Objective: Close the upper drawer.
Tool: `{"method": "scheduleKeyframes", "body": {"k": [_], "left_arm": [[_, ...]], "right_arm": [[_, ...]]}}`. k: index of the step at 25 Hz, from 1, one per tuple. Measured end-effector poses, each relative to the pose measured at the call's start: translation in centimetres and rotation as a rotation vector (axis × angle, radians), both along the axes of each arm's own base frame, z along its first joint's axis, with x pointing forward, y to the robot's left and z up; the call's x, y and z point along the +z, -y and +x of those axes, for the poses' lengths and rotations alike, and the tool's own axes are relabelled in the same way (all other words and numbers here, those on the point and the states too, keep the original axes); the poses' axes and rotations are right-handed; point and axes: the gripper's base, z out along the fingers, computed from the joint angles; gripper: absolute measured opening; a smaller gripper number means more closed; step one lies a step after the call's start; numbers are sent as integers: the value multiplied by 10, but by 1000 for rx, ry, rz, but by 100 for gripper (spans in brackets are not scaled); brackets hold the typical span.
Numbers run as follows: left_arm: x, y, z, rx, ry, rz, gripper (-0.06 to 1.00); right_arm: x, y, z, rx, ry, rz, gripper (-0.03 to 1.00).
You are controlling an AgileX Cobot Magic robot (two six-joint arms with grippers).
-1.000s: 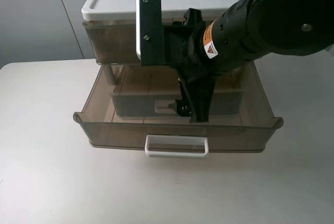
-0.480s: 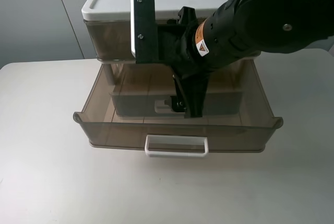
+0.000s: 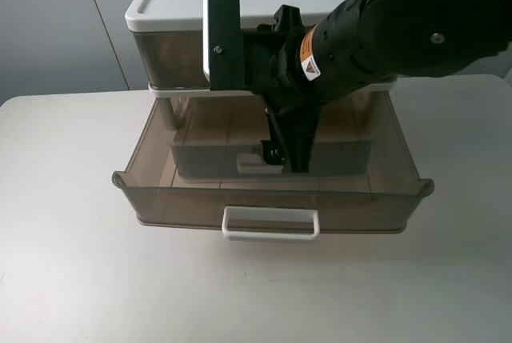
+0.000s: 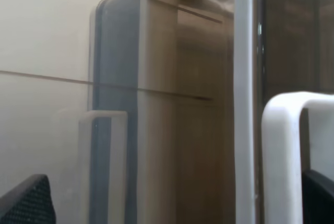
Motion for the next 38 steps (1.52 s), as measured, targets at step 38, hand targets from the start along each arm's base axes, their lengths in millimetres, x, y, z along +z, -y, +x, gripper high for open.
{"method": "scheduleKeyframes", "body": {"k": [38], "left_arm": [[0,0,0,2,0,-3,74]], "right_arm": [[110,154,-158,-325,-380,515,70]]}}
